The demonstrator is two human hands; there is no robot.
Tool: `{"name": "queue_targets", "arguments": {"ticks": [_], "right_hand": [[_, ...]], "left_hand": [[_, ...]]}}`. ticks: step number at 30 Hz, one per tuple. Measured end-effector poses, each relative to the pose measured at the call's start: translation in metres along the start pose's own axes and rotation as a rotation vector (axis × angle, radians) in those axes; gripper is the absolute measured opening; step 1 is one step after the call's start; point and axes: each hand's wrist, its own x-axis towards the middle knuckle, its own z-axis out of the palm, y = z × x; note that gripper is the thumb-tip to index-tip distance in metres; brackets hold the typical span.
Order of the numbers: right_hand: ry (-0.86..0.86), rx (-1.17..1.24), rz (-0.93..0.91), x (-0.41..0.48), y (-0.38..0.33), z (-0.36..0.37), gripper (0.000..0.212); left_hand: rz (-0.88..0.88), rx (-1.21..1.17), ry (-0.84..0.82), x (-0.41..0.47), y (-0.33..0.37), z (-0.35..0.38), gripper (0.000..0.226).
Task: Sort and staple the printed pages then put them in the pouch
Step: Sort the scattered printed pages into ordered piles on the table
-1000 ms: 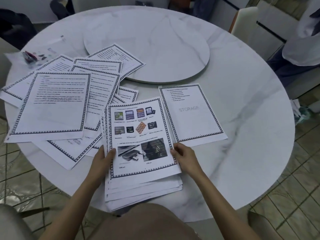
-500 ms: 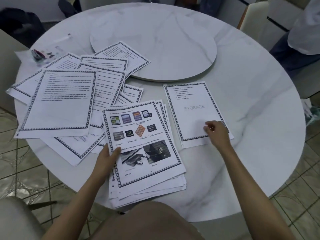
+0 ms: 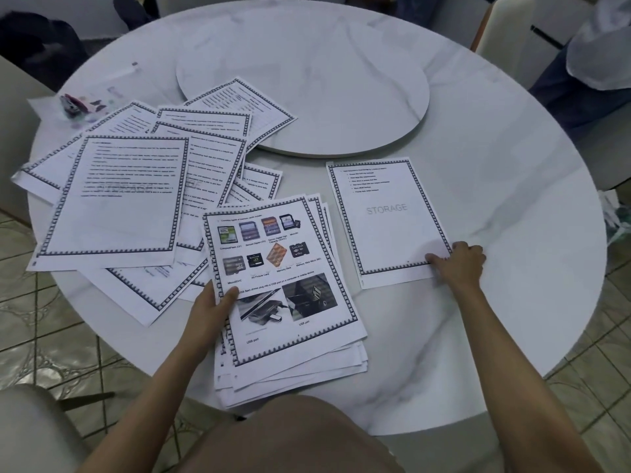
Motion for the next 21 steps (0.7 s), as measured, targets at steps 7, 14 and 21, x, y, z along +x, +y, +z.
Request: {"name": "queue_targets", "arguments": {"ticks": [7,14,21], "right_hand": [[-0.006,0.070,0.024,-0.002,0.001,0.000,0.067],[0.048,0.191,-0.022,-0.004,0.006,0.004,0.046],[0.145,0.321,-0.022,-0.003,0.014,0.006,0.017]], "left_hand": [[-0.010,0.015,-0.002,0.002,-0.002,-0.001,0.032],[-0.011,0.031,-0.010,0.002,-0.001,-0.002,0.033],[-0.005,0.046,-0.009,0.003,-0.001,-0.001,0.033]]}}
